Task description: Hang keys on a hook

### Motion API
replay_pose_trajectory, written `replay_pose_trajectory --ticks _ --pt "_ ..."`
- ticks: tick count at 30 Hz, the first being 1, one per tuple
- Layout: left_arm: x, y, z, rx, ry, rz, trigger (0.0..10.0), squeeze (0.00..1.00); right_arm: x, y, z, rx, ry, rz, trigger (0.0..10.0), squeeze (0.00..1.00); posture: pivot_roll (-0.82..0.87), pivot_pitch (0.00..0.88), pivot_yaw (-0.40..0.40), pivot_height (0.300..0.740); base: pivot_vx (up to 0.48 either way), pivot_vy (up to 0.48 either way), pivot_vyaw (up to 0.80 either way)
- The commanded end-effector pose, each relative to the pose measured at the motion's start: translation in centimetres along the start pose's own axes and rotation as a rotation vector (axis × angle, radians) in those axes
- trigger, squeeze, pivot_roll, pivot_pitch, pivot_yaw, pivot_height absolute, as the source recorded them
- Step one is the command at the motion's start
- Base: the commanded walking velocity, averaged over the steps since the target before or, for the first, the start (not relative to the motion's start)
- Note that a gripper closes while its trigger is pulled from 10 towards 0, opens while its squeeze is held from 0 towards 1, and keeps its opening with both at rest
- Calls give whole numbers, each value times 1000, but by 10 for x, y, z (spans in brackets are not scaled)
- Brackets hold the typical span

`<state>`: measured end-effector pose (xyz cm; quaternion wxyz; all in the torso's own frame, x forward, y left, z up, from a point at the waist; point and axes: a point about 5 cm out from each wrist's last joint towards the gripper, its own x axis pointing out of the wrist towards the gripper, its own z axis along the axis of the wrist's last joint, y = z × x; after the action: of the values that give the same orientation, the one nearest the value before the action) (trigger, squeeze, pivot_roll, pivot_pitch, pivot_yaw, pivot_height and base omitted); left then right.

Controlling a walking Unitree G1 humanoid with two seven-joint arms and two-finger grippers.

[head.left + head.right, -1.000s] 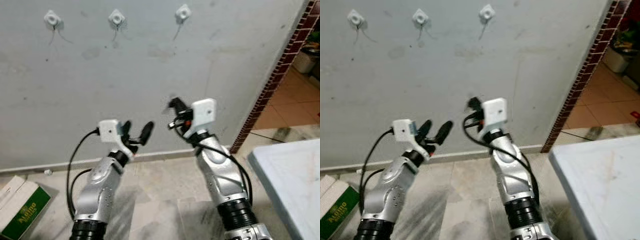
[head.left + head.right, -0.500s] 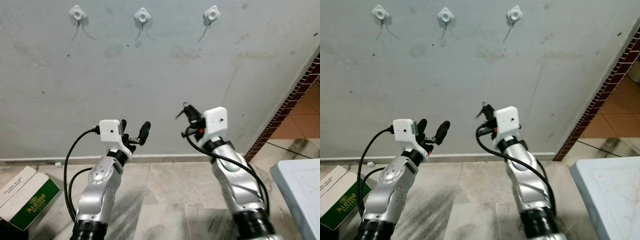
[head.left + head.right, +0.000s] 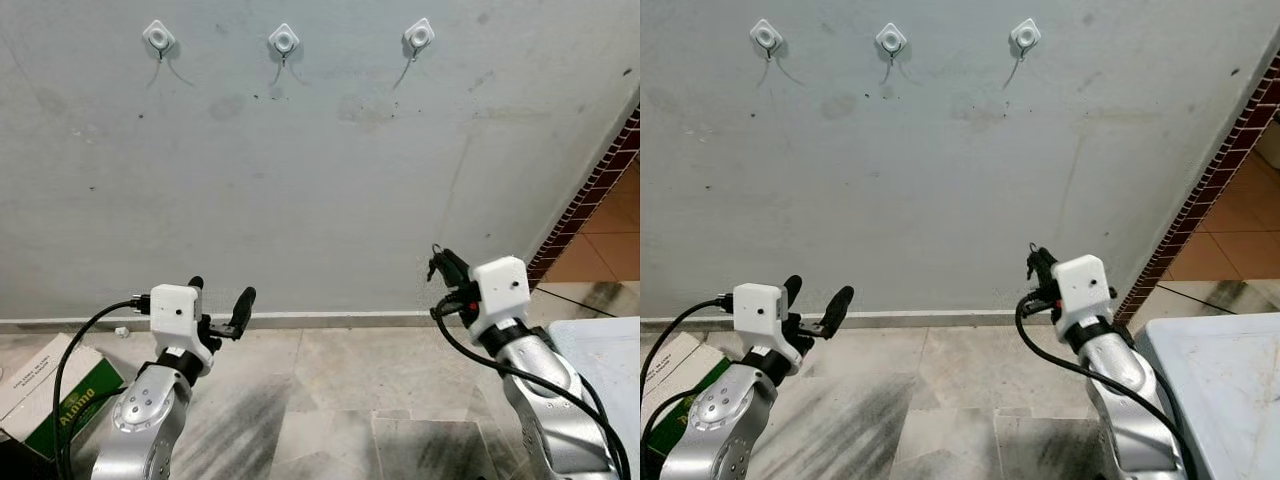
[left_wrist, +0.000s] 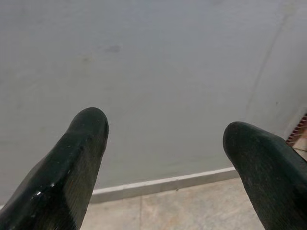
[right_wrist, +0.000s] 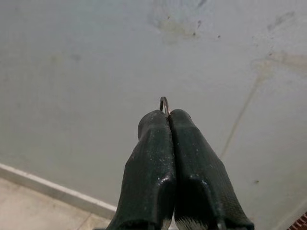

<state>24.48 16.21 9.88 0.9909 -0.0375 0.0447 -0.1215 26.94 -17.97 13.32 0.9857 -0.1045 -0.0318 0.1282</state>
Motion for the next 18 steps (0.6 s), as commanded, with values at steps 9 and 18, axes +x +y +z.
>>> replay_pose_trajectory --ticks 9,18 --pt "9 -7 8 -35 -16 -36 10000 0 1 12 12 32 -22 -3 10000 0 -70 71 60 740 0 -33 0" --pt "9 -9 8 -64 -11 -45 10000 0 1 14 14 39 -15 5 10000 0 -79 85 59 740 0 -335 0"
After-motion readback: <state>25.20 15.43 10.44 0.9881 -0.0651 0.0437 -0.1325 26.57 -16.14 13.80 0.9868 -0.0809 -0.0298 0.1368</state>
